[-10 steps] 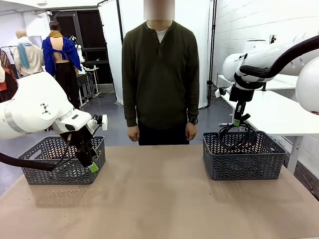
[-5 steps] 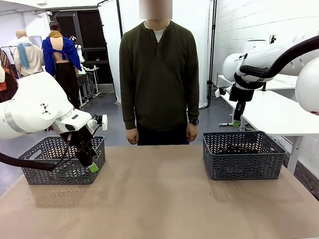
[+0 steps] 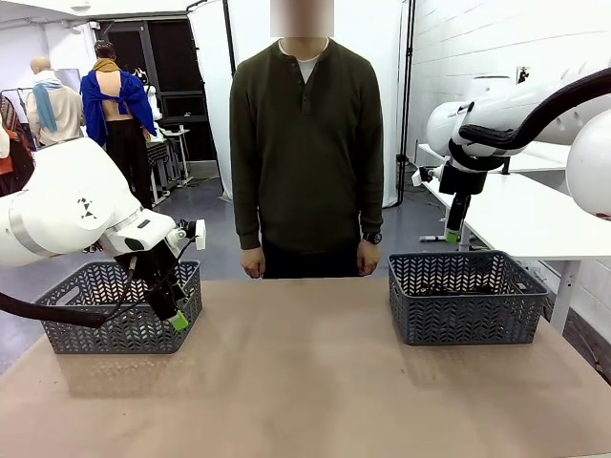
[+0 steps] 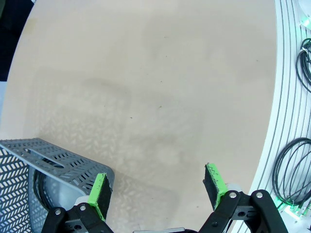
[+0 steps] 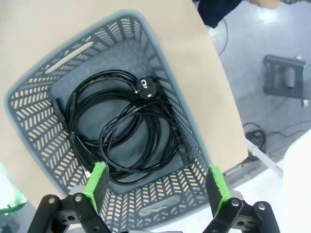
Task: Organize the cables according to human instructions.
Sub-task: Pick up a bundle of cables and place it in the basket indicated by the human.
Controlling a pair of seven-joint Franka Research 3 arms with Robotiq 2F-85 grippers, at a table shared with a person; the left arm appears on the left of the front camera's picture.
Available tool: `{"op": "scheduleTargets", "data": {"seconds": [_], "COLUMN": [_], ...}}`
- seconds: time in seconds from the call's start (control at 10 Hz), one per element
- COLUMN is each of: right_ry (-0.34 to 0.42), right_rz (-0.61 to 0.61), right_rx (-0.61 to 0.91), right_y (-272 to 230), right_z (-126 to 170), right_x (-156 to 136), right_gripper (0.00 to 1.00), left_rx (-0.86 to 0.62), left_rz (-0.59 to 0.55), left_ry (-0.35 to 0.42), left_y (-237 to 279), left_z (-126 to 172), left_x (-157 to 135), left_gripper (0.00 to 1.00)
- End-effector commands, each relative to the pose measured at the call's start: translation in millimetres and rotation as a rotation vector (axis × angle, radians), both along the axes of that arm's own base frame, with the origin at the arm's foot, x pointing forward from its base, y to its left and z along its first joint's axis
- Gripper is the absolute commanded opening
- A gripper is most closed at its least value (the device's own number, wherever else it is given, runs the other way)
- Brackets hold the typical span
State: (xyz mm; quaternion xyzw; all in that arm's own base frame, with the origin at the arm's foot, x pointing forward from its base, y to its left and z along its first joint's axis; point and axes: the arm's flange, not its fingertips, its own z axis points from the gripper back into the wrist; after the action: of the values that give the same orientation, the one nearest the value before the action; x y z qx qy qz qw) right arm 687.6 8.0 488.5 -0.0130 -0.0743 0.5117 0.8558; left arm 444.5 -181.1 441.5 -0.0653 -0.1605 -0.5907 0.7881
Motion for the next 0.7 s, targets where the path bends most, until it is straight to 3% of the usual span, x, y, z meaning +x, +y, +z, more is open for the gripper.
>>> {"op": "scheduleTargets", "data": {"seconds": [0.0, 0.6], "right_ry": [0.018, 0.005], "right_rz": [0.01, 0.0], "right_rx": [0.011, 0.0], "right_y": [-0.9, 0.0], "right_z": [3.1, 0.1], "right_x": [-3.2, -0.7], "right_gripper": [1.0, 1.0], "left_rx": [0.005, 0.005], "left_rz": [-0.002, -0.002], "left_ry": [0.004, 0.004], "left_y": [0.0, 0.0], "left_z": [1.5, 1.5], "left_x": [0.0, 0.0], "left_gripper": [1.0, 1.0]}}
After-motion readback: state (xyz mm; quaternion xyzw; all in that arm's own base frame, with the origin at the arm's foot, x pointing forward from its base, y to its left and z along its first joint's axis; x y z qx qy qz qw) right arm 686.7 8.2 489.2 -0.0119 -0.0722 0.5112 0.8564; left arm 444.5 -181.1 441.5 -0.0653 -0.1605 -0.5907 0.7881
